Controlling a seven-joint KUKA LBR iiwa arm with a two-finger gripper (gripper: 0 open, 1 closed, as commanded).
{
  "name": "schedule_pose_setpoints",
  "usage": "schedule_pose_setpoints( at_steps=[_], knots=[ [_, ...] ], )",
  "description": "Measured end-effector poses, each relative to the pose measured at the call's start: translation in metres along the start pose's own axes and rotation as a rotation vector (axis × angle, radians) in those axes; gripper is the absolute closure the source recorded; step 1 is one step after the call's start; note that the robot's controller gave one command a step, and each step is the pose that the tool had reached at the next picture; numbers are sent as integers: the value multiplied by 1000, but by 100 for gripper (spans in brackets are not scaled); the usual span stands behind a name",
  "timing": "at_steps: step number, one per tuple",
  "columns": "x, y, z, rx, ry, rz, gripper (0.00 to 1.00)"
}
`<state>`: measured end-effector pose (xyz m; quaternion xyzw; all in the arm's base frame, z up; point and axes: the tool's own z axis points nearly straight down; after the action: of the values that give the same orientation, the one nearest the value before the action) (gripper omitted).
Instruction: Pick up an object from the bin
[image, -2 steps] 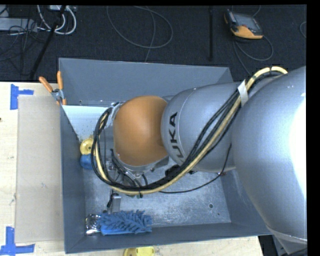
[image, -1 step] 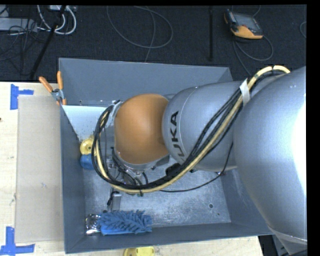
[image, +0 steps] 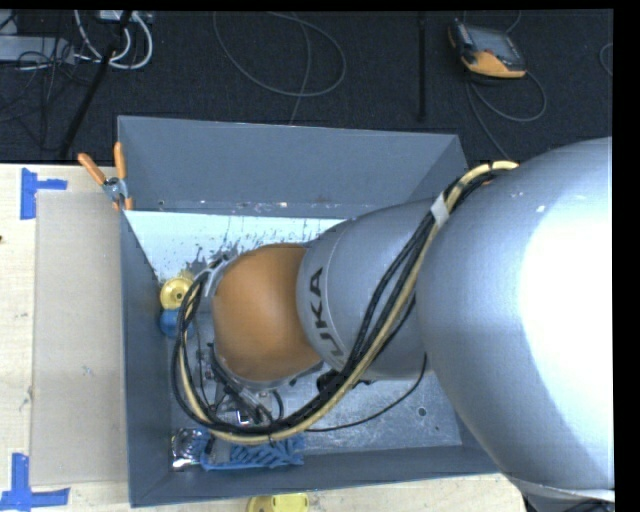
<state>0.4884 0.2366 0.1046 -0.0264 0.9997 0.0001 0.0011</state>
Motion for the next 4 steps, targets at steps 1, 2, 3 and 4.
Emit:
schedule_pose_setpoints(
  at_steps=[1,2,3,4],
  knots=[
    [10,-31,15,0,5,14,0],
    [15,-100,31,-3,-7,-4,0],
    [20,-160,39,0,2,12,100],
    [20,-157,39,0,3,15,100]
  ],
)
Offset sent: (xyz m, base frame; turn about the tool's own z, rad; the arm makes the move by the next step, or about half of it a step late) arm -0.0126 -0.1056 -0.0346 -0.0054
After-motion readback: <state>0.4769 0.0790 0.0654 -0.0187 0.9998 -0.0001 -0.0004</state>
